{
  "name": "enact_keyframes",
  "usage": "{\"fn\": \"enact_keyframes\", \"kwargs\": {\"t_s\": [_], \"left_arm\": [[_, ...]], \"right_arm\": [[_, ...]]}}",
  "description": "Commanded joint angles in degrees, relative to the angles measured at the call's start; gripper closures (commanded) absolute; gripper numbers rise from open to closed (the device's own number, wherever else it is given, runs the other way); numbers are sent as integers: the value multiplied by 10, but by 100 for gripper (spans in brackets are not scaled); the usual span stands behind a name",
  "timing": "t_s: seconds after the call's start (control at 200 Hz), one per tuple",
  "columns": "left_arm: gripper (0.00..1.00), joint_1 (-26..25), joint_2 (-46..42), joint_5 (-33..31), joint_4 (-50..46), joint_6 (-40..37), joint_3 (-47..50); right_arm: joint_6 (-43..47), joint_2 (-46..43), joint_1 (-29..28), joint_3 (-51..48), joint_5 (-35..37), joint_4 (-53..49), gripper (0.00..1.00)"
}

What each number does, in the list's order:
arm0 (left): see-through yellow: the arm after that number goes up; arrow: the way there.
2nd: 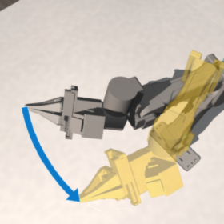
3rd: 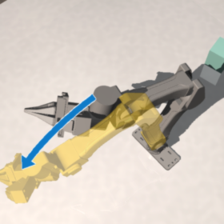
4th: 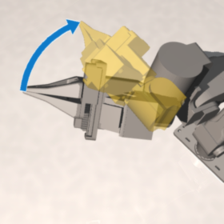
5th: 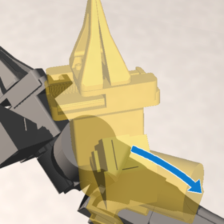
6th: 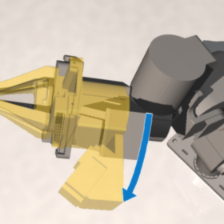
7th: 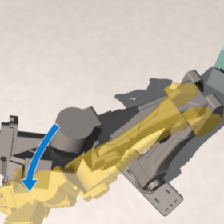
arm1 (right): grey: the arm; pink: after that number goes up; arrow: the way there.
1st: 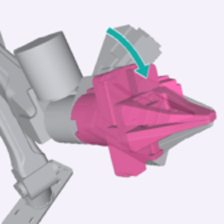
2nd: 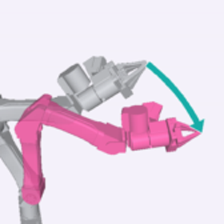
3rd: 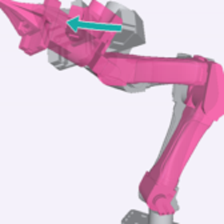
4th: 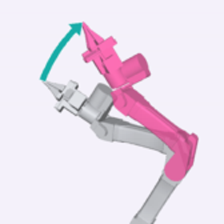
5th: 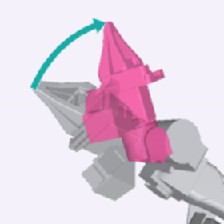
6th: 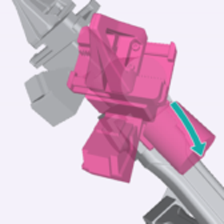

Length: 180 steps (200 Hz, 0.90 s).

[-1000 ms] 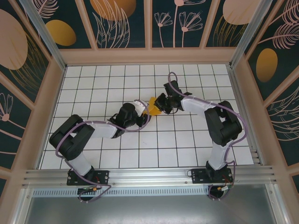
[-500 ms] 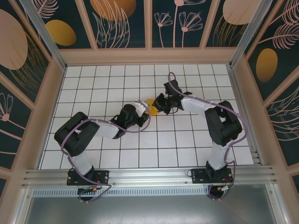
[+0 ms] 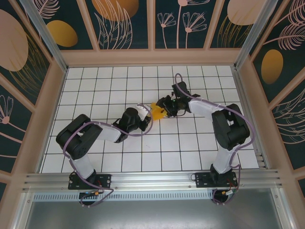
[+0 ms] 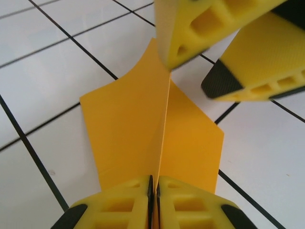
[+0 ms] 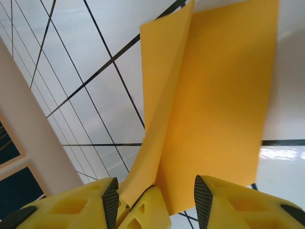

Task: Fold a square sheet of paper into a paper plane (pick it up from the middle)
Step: Fourth fold the wing at the center of the table.

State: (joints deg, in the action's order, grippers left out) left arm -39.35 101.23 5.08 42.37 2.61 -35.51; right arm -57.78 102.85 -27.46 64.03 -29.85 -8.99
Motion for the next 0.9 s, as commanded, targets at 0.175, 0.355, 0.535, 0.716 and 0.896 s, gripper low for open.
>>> {"fn": "enact_keyframes", "kwargs": {"t_s": [0.175,0.355,0.535,0.716,0.896], "left_arm": [[84,0,0,39,49,90,32],[84,-1,11,47,39,109,29],[87,-1,23,73,34,140,20],[90,-1,33,90,17,189,5],[91,0,40,109,13,237,-2]], "right_arm": [[82,-73,0,-91,2,83,54],[89,-76,-1,-125,-9,105,63],[103,-48,-10,-119,-26,123,71],[145,-20,-13,-109,-45,140,72],[184,-4,-13,-114,-50,155,69]]}}
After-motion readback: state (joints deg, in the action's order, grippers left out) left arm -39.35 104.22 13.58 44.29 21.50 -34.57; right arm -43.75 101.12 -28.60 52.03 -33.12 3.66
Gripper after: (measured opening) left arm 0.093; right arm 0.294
